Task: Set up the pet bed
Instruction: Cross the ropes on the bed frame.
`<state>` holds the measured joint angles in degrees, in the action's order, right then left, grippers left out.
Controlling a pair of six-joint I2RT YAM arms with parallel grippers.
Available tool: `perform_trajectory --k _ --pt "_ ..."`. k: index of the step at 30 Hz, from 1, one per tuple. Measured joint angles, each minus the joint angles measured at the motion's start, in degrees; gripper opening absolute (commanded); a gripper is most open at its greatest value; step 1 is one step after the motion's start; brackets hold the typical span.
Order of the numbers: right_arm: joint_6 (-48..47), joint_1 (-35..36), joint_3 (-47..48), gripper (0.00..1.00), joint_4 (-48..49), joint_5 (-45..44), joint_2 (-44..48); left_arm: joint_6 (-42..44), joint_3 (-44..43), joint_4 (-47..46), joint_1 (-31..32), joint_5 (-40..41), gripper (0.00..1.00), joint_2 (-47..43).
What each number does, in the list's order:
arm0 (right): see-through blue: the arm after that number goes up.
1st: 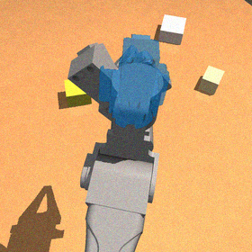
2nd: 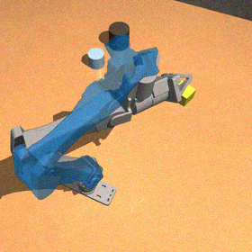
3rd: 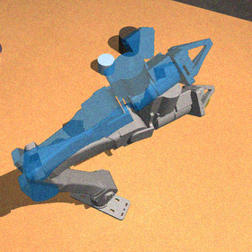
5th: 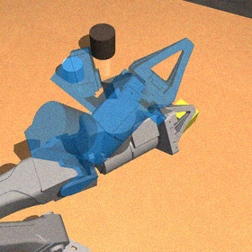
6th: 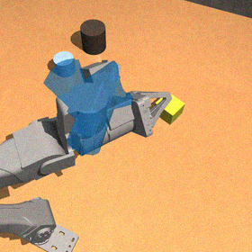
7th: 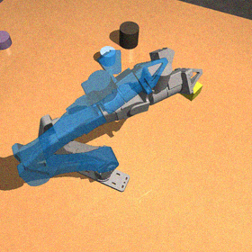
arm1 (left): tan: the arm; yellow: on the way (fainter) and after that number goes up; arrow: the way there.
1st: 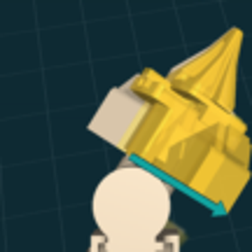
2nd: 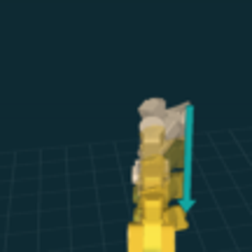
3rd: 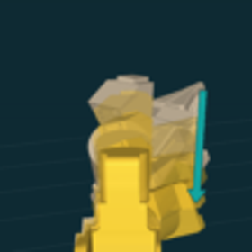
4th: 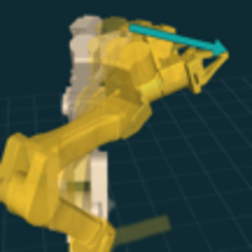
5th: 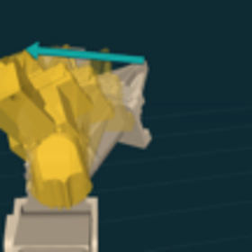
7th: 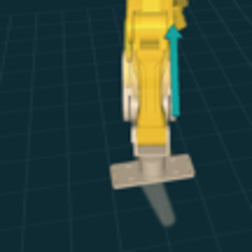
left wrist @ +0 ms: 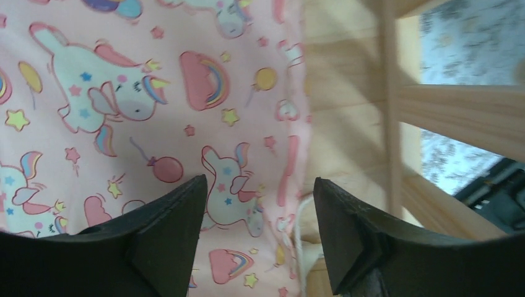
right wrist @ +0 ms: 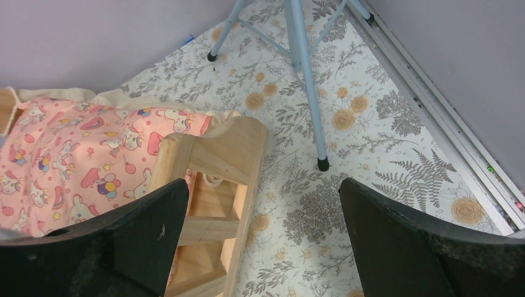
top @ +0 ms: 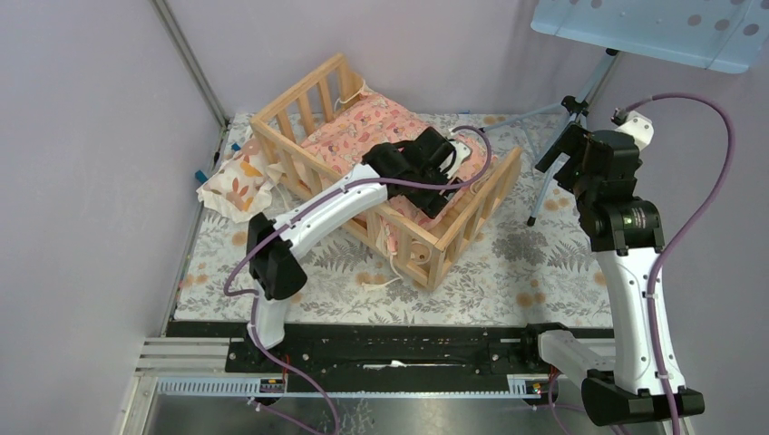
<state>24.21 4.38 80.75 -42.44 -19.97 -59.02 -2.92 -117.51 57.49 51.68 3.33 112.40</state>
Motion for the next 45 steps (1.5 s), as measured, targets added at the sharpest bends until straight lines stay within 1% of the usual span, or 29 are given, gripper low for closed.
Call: perform_trajectory --k 3,6,7,12,15,19,21,22,26,29,31,36,38,42,45 --pt "-0.39 0.0 0.0 1.0 0.55 0.15 0.92 0.09 1.27 0.04 -0.31 4.39 0.76 0.94" --pt "-0.85 0.0 0.0 1.0 1.11 0.44 1.11 0.26 2.82 -0.13 -0.55 8.26 0.77 1.03" --pt "-0.98 0.0 0.0 1.0 1.18 0.55 1.16 0.37 3.26 -0.22 -0.57 9.05 0.75 1.05" --pt "-2.12 0.0 0.79 1.0 1.05 1.57 1.25 0.66 6.78 -0.59 -1.05 12.2 0.58 1.05" --pt "-3.61 0.0 2.56 1.0 1.64 3.91 1.49 0.26 8.11 -1.18 -1.86 12.37 0.51 1.05" --pt "-5.62 0.0 5.22 1.0 3.06 10.58 1.75 -0.57 10.38 -3.39 -4.07 11.58 0.36 1.03" --pt "-6.45 0.0 7.04 0.99 3.5 14.99 1.2 -1.18 11.52 -4.22 -5.42 10.8 0.31 0.98" --pt "-6.71 0.0 8.37 0.98 3.56 17.75 0.33 -1.44 12.0 -4.72 -6.1 10.34 0.27 0.94" --pt "-7.3 0.0 13.9 0.95 3.65 25.88 -4.15 -2.45 13.57 -6.38 -8.22 8.37 0.19 0.2" --pt "-7.54 0.79 17.22 0.91 3.93 31.17 -9.07 -3.61 15.47 -8.09 -9.9 5.79 0.15 -1.29" --pt "-8.24 3.21 18.82 0.86 3.1 31.61 -12.26 -4.42 16.87 -9.31 -11.21 3.56 0.12 -2.43" --pt "-11.93 16.87 24.46 0.74 -0.81 29.9 -21.18 -7.1 20.76 -13.03 -15.87 -3.06 0.07 -5.16" --pt "-13.18 20.52 26.34 0.71 -2.16 29.92 -23.98 -8.26 22.47 -14.36 -17.7 -5.55 0.07 -6.14" --pt "-15.87 24.11 30.64 0.63 -5.51 30.05 -29.05 -9.86 25.07 -17.53 -20.02 -9.97 0.05 -8.04" --pt "-18.08 25.53 33.05 0.63 -7.76 29.88 -32.37 -10.54 25.57 -18.84 -20.24 -11.72 0.05 -8.41"
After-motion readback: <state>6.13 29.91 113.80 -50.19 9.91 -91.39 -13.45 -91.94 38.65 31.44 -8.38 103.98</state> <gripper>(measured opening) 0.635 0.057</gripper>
